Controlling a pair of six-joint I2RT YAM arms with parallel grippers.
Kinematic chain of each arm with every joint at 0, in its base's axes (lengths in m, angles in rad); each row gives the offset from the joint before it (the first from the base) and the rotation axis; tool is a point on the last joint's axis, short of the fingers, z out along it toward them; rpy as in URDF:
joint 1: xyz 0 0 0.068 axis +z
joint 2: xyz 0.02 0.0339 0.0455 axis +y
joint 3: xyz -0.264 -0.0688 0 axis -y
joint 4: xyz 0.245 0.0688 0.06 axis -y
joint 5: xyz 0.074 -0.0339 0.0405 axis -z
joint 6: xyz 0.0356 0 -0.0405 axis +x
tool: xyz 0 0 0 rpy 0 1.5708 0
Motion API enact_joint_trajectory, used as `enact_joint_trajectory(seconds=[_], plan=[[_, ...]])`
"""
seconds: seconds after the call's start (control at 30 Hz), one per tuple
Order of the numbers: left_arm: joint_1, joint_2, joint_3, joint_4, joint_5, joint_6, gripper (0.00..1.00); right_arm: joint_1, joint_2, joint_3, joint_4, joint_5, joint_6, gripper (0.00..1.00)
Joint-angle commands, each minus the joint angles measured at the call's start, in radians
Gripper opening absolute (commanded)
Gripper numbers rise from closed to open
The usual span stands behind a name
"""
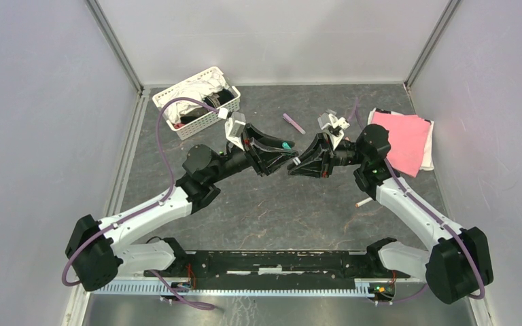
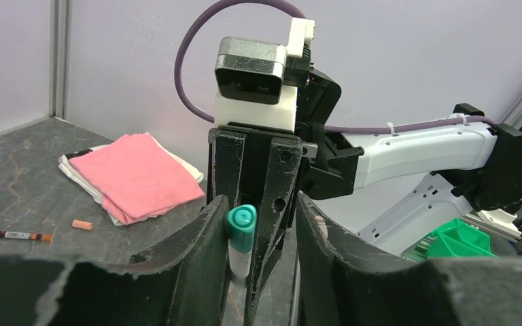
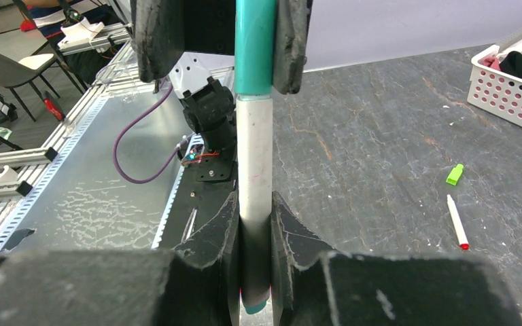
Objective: Insert the pens into the pen caps
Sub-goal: Press the pen cap onto the pen.
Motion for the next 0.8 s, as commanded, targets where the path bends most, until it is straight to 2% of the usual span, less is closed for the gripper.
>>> enact_joint_trajectory(seconds=[0.0,0.1,0.47,0.77], plan=[[0.003,-0.013,0.038,0.041,0.006,-0.023,0.44,-0.002,0.002,-0.002,0.044,0.003,0.012,0.00],[0.003,-0.008,0.039,0.042,0.005,-0.025,0.35,-0.001,0.002,-0.004,0.044,0.004,0.014,0.00],[0.002,0.011,0.056,0.003,0.013,-0.021,0.28,-0.002,0.006,0.001,0.044,0.005,0.012,0.00],[0.000,0.007,0.056,-0.084,0.010,0.007,0.28,-0.002,0.013,0.012,0.014,0.017,-0.012,0.00]])
